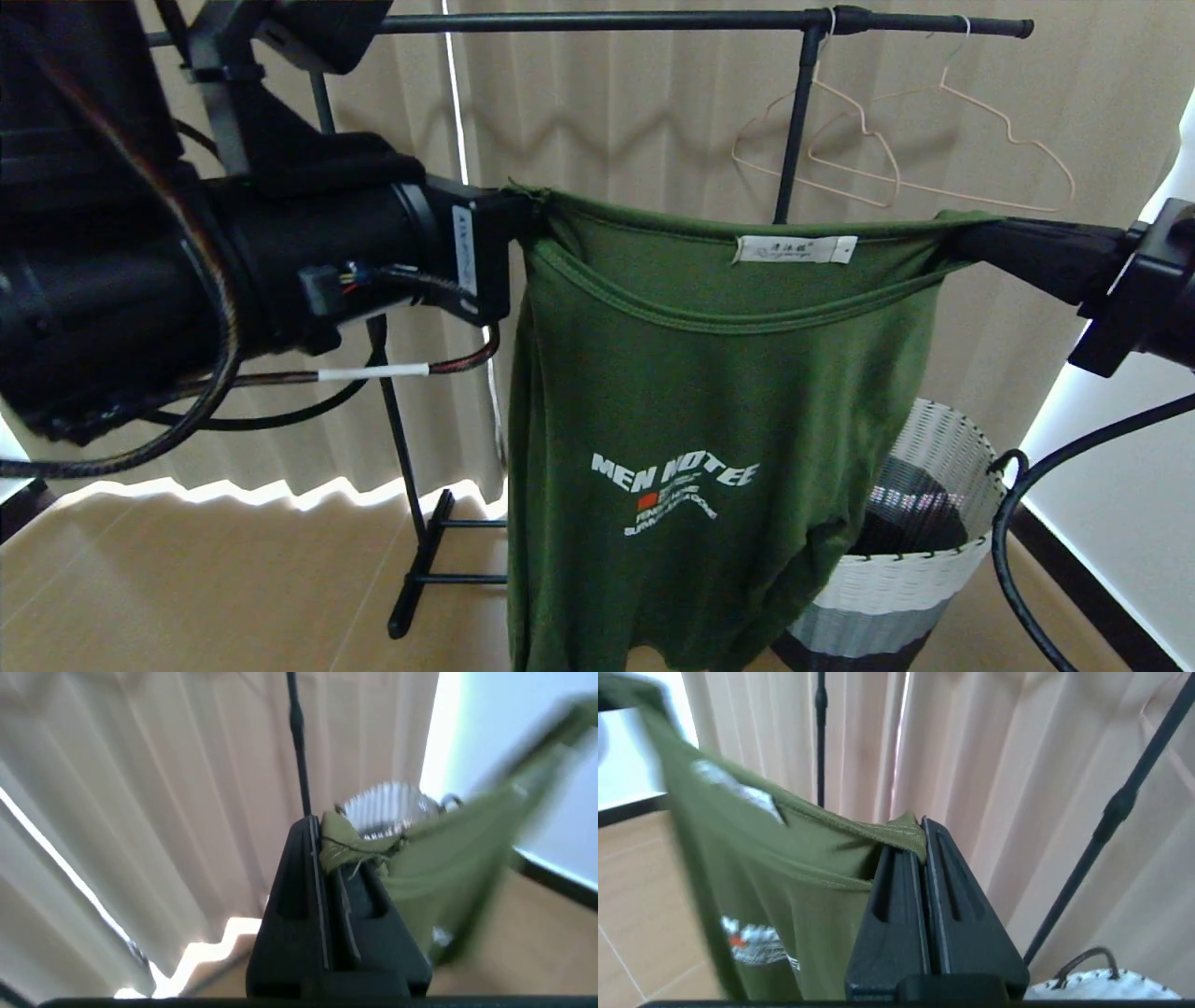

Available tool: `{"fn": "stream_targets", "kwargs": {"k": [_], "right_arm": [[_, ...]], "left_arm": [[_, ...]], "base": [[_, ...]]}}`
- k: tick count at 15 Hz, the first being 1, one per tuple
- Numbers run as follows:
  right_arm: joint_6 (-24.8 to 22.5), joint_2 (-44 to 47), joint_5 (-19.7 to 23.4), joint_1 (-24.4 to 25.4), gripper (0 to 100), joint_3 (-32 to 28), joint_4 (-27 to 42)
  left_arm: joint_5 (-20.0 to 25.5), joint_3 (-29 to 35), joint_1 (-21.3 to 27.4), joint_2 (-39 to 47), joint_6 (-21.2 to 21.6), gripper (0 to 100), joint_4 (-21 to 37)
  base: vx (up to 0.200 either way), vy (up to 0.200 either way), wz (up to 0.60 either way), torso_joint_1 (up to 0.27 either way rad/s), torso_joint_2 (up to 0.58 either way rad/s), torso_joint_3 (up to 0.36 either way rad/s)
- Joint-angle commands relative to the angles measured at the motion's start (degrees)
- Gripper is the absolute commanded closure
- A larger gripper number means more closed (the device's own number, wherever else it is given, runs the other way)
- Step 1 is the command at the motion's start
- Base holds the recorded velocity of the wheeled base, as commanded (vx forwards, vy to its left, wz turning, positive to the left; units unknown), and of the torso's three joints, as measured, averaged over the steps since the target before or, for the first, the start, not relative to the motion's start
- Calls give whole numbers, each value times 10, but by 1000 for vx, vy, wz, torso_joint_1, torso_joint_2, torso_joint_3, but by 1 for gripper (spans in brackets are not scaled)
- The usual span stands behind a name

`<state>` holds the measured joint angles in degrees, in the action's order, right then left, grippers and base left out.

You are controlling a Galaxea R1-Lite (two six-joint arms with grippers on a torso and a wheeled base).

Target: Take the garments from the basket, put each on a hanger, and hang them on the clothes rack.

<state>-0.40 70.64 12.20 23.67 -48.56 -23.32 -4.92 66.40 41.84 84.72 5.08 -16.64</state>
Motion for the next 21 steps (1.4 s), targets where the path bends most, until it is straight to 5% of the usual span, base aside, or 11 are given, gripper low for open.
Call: {"fn": "stream_targets", "kwargs": {"k": [1, 4, 9, 15, 17, 21], "right_arm": [[0, -57, 7, 7, 100, 12, 20], [0, -118, 56, 60, 100, 46, 65], [-11, -123, 77, 59, 100, 76, 61], [-65, -32, 69, -35, 100, 45, 28], [-59, 11, 69, -35, 100, 29, -14], [-18, 113, 74, -31, 100, -6, -144]], "left_arm": [[-1, 80, -18, 82, 1, 100, -4], [-1, 133, -41, 135, 0, 100, -5], [-1, 136, -50, 144, -2, 100, -5], [3, 65, -47, 58, 1, 100, 43], [22, 58, -46, 21, 0, 100, 79], [136, 45, -27, -95, 0, 100, 201]], "base": [[0, 0, 0, 0, 0, 0], [0, 0, 0, 0, 0, 0], [0, 0, 0, 0, 0, 0], [0, 0, 0, 0, 0, 0], [0, 0, 0, 0, 0, 0], [0, 0, 0, 0, 0, 0]]}}
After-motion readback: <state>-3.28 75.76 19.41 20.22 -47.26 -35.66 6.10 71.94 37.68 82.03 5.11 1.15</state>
